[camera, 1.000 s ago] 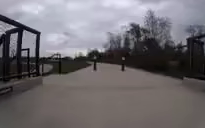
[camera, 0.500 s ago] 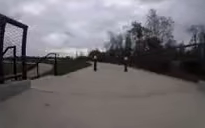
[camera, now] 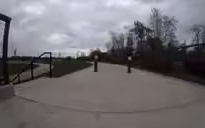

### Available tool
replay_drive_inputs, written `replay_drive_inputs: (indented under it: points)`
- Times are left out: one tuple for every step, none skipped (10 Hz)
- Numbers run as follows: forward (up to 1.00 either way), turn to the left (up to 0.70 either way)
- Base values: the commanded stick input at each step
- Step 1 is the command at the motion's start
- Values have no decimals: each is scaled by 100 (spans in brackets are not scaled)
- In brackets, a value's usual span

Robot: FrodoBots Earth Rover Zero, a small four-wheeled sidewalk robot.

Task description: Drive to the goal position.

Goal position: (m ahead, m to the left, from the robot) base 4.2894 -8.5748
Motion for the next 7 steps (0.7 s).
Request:
replay_drive_inputs:
  points:
    - [100,27]
    - [100,27]
    - [100,27]
    - [100,27]
    - [100,27]
    - [42,37]
    - [0,45]
